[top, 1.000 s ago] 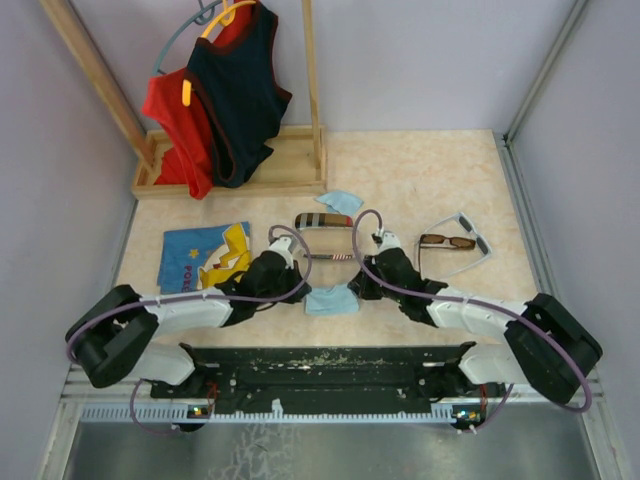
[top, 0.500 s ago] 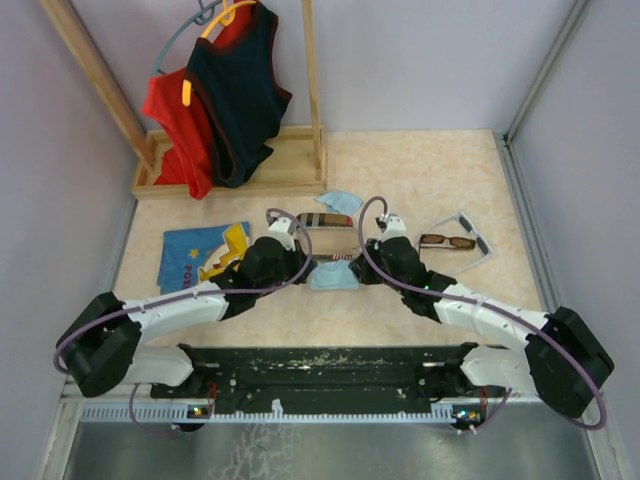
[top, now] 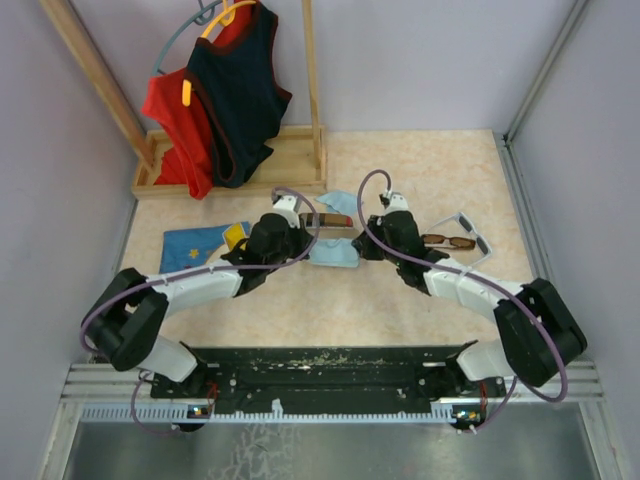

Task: Organize the sunglasses
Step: Pick up the glasses cleaning cloth from the center of the board, then place the glasses cleaning cloth in the sunglasses case.

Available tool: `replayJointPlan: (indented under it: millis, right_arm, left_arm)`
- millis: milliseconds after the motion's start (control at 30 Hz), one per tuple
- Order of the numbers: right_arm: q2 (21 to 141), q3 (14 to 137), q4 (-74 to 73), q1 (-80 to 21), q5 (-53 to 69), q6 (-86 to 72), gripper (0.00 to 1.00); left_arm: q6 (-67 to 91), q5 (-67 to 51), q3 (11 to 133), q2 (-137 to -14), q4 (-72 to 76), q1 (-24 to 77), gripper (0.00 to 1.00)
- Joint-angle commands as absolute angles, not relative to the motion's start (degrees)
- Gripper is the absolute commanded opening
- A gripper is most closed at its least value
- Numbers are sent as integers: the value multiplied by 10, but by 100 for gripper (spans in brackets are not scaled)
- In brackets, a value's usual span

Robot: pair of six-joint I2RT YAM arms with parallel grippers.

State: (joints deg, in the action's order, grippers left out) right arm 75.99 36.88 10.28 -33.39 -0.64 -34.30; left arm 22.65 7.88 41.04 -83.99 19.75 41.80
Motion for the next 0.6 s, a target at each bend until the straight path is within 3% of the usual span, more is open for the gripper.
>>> replayJointPlan:
  millis: [0, 567]
  right_arm:
    - [792, 412, 154, -313, 34, -329, 0]
    - [894, 457, 184, -272, 72, -315, 0]
  left_arm:
    - [206, 65, 436, -866, 230, 397, 0]
    - [210, -1, 466, -954, 266, 336, 0]
